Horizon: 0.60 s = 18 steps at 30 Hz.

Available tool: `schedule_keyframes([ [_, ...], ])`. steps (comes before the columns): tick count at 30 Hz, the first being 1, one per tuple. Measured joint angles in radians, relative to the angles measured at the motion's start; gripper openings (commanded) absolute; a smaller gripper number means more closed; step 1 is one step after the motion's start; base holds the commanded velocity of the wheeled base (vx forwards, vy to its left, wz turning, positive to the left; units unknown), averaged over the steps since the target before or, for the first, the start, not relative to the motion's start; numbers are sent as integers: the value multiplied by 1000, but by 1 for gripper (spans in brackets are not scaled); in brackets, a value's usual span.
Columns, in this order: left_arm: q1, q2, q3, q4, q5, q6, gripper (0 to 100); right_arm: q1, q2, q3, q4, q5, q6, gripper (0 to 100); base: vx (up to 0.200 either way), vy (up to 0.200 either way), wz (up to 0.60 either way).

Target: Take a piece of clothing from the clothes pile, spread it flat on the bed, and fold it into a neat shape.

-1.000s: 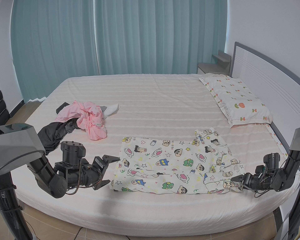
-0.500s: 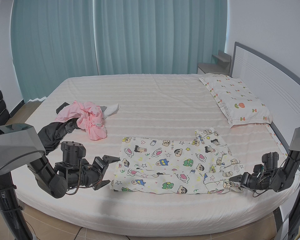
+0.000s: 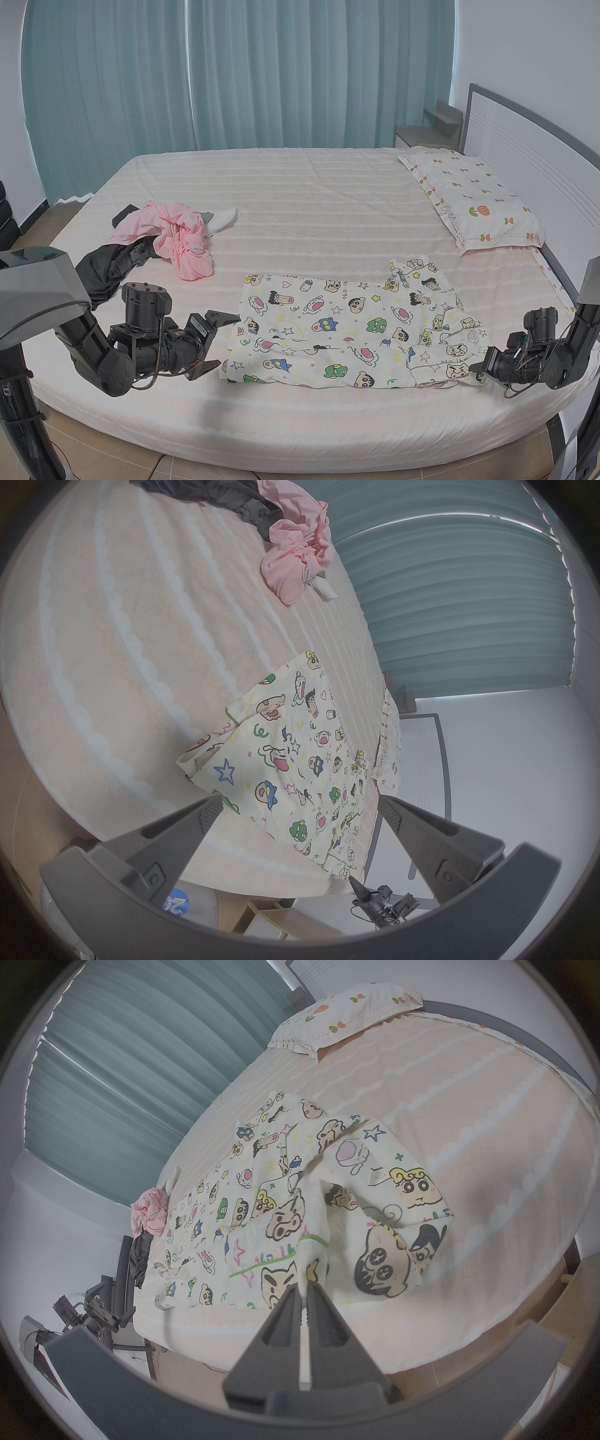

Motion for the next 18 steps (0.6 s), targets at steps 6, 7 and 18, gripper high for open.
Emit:
schedule_keyframes([
  [6, -1, 0, 0, 0, 0, 0, 100, 36, -67, 40, -12, -2, 29, 0, 0, 0, 0],
  [7, -1, 0, 0, 0, 0, 0, 100, 45, -78, 45, -13, -3, 47, 0, 0, 0, 0],
  [18, -1, 0, 0, 0, 0, 0, 100, 82, -137, 55, -6, -52, 92, 0, 0, 0, 0],
])
